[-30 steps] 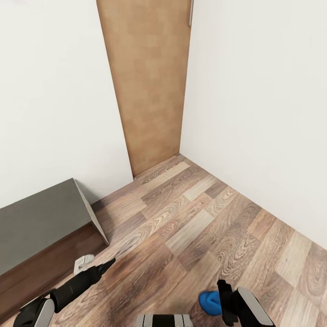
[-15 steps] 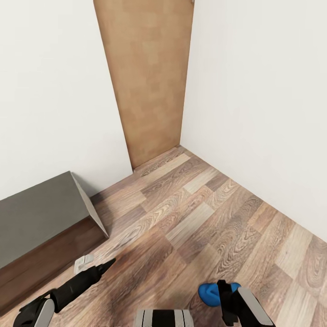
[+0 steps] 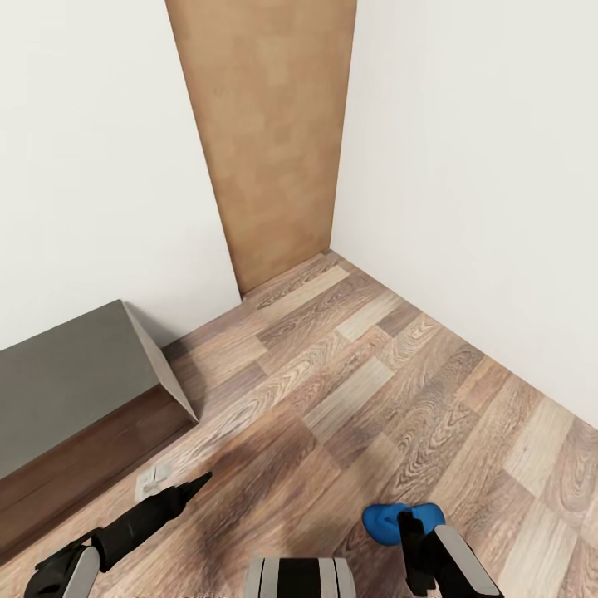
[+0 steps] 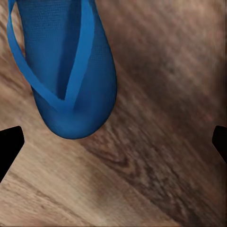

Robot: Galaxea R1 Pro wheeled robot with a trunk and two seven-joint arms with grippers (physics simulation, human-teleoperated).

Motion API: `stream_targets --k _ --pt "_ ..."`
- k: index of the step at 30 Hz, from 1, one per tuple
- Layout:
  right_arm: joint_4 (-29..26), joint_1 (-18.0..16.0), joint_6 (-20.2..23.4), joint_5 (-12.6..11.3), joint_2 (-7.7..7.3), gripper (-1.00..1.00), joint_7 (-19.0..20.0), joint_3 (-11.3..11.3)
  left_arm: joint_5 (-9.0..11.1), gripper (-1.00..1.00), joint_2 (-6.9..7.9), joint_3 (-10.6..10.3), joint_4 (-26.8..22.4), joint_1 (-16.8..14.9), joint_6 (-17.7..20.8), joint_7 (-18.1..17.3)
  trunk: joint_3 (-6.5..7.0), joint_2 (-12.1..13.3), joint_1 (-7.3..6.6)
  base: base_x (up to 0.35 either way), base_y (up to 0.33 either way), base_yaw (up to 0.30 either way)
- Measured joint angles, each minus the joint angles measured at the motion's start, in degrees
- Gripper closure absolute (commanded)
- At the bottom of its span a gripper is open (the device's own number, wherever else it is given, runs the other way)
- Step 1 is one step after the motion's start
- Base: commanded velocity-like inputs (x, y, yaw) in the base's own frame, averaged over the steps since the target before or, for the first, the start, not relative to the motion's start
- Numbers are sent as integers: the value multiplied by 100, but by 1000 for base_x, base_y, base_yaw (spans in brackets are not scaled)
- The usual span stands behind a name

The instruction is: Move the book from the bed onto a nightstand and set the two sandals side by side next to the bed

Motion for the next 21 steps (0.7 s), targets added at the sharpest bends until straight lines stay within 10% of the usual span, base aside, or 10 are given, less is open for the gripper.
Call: stream_targets --k 12,21 --pt "-5 0 -6 36 -5 -100 20 33 -1 -100 0 0 3 0 -1 9 -266 -16 31 0 0 0" --pt "-6 -1 -3 639 0 -100 1235 60 1 -100 0 0 2 0 -1 9 -422 -26 49 0 0 0"
